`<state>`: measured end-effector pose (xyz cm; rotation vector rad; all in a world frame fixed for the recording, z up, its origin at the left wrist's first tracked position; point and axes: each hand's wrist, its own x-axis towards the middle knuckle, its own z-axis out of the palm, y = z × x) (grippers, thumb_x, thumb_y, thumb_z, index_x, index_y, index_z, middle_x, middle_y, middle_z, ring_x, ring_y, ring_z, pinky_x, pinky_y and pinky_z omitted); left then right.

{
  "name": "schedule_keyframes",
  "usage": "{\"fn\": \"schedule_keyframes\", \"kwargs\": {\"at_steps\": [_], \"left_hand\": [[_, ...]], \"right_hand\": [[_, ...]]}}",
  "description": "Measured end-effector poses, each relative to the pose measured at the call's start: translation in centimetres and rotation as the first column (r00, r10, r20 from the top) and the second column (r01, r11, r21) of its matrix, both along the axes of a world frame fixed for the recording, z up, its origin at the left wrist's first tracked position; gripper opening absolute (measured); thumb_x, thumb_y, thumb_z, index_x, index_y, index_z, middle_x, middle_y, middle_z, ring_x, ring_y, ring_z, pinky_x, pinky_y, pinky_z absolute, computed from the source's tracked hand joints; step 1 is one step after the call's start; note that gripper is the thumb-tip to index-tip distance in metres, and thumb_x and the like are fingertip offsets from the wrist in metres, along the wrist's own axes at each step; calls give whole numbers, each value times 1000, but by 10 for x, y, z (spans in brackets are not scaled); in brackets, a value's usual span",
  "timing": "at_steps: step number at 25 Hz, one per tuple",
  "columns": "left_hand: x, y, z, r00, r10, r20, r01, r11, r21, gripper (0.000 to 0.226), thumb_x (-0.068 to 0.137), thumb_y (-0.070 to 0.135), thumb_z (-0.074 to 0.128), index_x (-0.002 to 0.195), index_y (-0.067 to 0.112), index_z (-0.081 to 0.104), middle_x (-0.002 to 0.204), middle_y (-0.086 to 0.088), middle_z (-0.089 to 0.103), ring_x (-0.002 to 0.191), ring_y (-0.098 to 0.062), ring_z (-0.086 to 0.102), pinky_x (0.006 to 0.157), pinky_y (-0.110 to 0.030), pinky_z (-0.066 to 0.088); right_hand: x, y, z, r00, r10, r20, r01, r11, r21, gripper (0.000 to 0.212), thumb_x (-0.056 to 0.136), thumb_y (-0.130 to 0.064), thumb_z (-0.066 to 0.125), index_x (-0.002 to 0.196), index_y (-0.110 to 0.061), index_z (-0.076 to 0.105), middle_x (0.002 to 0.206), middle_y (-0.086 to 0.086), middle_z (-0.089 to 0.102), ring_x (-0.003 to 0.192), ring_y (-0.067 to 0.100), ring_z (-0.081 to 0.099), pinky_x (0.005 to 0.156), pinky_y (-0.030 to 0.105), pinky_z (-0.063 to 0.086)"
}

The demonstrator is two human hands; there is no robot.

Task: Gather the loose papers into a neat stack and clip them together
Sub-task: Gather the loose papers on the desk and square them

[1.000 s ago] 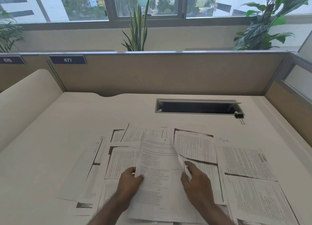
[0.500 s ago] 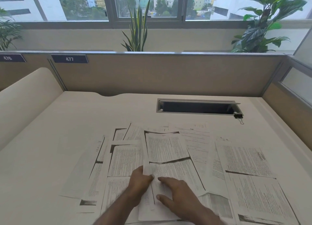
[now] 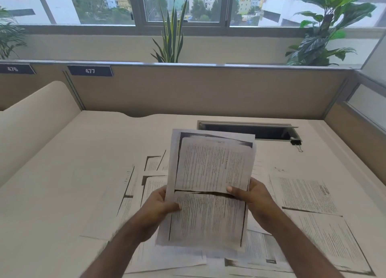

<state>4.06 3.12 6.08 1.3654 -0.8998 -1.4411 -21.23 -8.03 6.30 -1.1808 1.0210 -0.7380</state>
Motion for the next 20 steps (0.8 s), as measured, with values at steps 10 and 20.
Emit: {"fn": "schedule_keyframes", "kwargs": {"at_steps": [10,20], "left_hand": [[17,15,21,954,287,92,-261,939,-223,32,72,28,84,102,31,71,102,4,76,98,-18,72,78,-34,62],[-5,41,-23,886,453,98,-435,886,-159,25,84,18,73,107,28,67,97,3,76,92,-13,73,67,-21,60]], "right_hand": [[38,33,26,997,-28,76,48,962,-269,15,80,-7,73,92,-16,72,89,-4,78,85,19,74,66,27,61],[53,53,-17,989,-25,-143,0,985,-171,10,87,-14,70,94,-20,73,95,4,75,94,21,70,71,24,57]]}}
